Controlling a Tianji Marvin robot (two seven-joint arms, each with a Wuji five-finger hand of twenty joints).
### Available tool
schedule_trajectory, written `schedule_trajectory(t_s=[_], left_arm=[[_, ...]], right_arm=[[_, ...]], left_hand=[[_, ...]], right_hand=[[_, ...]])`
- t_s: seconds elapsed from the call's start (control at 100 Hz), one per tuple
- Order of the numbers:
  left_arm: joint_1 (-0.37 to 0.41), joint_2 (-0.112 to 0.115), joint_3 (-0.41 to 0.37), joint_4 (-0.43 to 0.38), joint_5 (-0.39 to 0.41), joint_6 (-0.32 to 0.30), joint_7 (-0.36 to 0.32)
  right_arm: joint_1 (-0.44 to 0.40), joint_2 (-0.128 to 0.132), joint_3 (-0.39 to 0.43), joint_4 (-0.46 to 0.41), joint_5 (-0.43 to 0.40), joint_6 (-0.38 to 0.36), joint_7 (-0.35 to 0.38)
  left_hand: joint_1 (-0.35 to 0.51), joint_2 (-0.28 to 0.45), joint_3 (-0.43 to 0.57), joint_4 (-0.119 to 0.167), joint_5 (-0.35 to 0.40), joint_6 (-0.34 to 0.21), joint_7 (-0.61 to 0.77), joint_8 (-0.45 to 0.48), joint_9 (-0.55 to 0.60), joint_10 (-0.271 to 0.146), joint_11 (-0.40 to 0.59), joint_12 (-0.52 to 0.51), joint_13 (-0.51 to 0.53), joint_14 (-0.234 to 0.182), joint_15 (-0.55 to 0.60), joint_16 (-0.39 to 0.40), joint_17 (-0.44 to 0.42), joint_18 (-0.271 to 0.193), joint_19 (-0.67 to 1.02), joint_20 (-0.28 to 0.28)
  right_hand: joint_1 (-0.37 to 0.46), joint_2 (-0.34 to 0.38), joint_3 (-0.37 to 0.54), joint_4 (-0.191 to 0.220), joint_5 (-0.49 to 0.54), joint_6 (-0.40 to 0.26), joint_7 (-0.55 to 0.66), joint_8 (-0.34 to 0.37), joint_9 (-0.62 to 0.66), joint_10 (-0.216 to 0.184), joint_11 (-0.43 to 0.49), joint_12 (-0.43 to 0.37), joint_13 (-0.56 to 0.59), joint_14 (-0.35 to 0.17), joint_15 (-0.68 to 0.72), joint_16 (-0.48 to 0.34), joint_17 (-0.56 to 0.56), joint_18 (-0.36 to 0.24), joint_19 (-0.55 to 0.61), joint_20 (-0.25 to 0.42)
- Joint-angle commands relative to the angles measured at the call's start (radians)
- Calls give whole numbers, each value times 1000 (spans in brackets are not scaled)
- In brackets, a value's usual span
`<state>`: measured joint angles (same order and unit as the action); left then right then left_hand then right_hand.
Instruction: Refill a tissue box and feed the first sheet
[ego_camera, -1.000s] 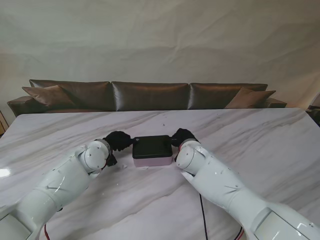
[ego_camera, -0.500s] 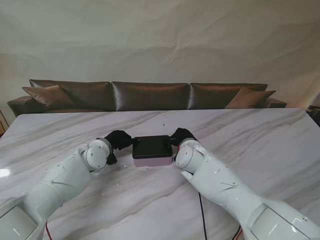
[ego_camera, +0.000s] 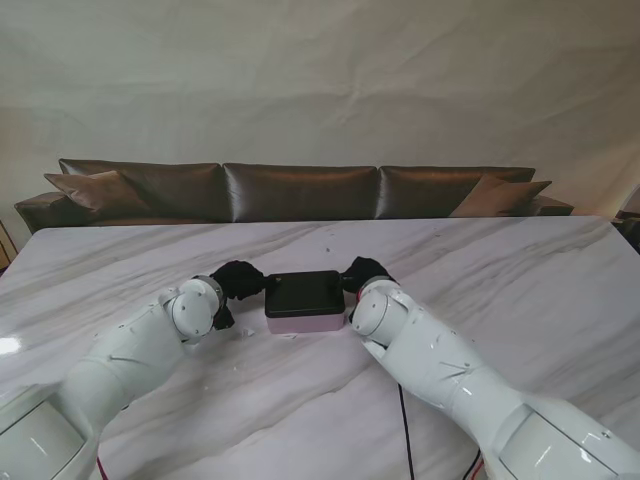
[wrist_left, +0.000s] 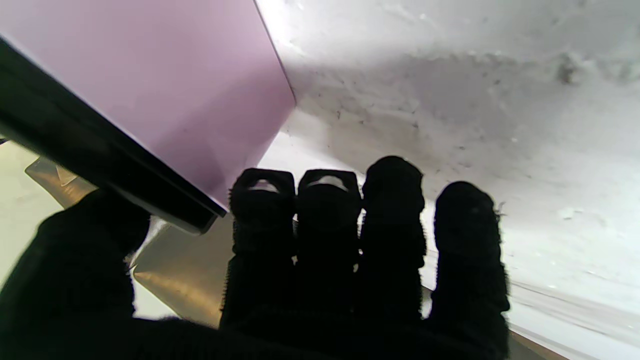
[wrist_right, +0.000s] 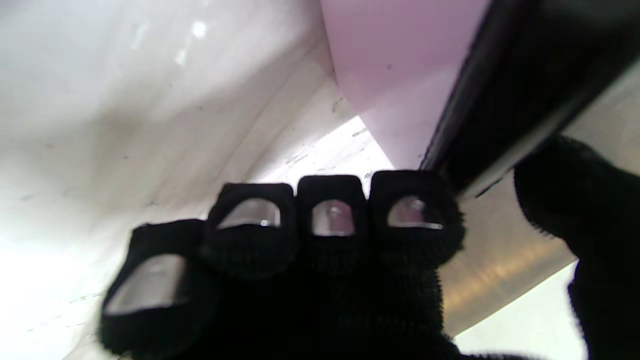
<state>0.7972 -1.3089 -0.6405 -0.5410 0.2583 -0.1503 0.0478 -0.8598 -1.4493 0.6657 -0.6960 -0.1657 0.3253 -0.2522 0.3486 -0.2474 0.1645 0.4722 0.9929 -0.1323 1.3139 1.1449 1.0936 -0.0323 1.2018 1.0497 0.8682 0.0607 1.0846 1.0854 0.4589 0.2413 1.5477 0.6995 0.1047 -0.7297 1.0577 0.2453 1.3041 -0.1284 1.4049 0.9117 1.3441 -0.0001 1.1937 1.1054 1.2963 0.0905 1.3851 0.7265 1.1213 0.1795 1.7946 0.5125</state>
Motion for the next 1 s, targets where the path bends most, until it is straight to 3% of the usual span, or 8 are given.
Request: schedule_trajectory(t_s=[0.0, 0.11, 0.16, 0.23, 0.31, 0.42, 0.71, 0.99], left_arm=[[32, -14, 15, 27, 8, 5, -36], [36, -13, 4, 23, 5, -3, -30], [42, -13, -11, 13, -2, 0, -22], [54, -7, -33, -15, -8, 13, -15], [71, -3, -69, -46, -25, 20, -5], [94, 5, -108, -94, -46, 30, -2], [174, 55, -194, -275, -34, 93, -9], [293, 127, -290, -476, 80, 178, -59]], right_arm=[[-37, 5, -12, 40, -2, 14, 33], [-44, 9, -2, 25, -2, 21, 29], [-53, 11, 14, 8, 9, 28, 19], [-70, 28, 37, -48, 30, 55, 38], [-89, 42, 57, -95, 36, 80, 46], [-117, 73, 78, -172, 27, 112, 72], [-219, 150, 175, -402, -18, 175, 117], [-355, 234, 261, -629, -158, 212, 190]], left_hand=[[200, -102, 181, 82, 29, 13, 46, -20, 43, 10, 46, 14, 24, -25, 32, 21, 2, 13, -109, 20], [188, -65, 140, 45, 6, -17, 35, -23, 34, -25, 25, 5, 20, -28, 16, 15, 10, 2, -114, 16], [224, -35, 59, -73, -13, -43, -7, -18, 24, -40, -19, -10, 11, -8, -14, -4, 7, 3, -123, 2], [214, 51, -69, -255, -33, -70, -70, -30, 0, -34, -88, -46, -21, 28, -57, -32, -15, 13, -144, -19], [156, 102, -129, -334, -66, -42, -144, -73, -43, -3, -149, -80, -67, 66, -98, -56, -48, 31, -168, -29], [79, 142, -155, -373, -114, -13, -244, -137, -100, 25, -228, -129, -124, 94, -158, -93, -67, 44, -182, -27], [-80, 184, -162, -393, -224, 43, -418, -272, -214, 47, -358, -223, -217, 115, -288, -177, -96, 47, -224, -40], [-13, 126, -136, -388, -396, 40, -601, -401, -377, 3, -466, -274, -335, 75, -426, -243, -196, 19, -320, -53]], right_hand=[[243, -57, 170, 48, 47, 42, 31, -5, 84, 59, 47, 5, 11, 70, 127, 23, 58, -109, 145, 17], [224, -48, 157, 44, 45, 25, 29, -6, 86, 41, 45, 2, 12, 56, 125, 22, 57, -117, 140, 16], [211, -50, 128, 7, 44, 22, 22, -6, 93, 34, 34, -3, 12, 55, 125, 22, 57, -116, 143, 17], [158, 15, 19, -152, 40, 10, -26, 4, 96, 33, 11, -7, 10, 77, 116, 22, 57, -101, 142, 18], [109, 106, -131, -205, 37, 31, -92, -28, 94, 54, -20, -14, 9, 104, 99, 18, 56, -87, 140, 17], [-22, 164, -202, -103, 25, 40, -195, -76, 54, 68, -59, -11, 8, 123, 46, -3, 35, -65, 103, -1], [-322, 329, -164, -127, -348, 139, -743, -200, -308, 102, -262, -113, -154, 155, -195, -48, -204, -64, -64, 0], [-252, 242, -145, -109, -690, 203, -965, -338, -633, 87, -477, -377, -386, 147, -484, -98, -400, -4, -289, 9]])
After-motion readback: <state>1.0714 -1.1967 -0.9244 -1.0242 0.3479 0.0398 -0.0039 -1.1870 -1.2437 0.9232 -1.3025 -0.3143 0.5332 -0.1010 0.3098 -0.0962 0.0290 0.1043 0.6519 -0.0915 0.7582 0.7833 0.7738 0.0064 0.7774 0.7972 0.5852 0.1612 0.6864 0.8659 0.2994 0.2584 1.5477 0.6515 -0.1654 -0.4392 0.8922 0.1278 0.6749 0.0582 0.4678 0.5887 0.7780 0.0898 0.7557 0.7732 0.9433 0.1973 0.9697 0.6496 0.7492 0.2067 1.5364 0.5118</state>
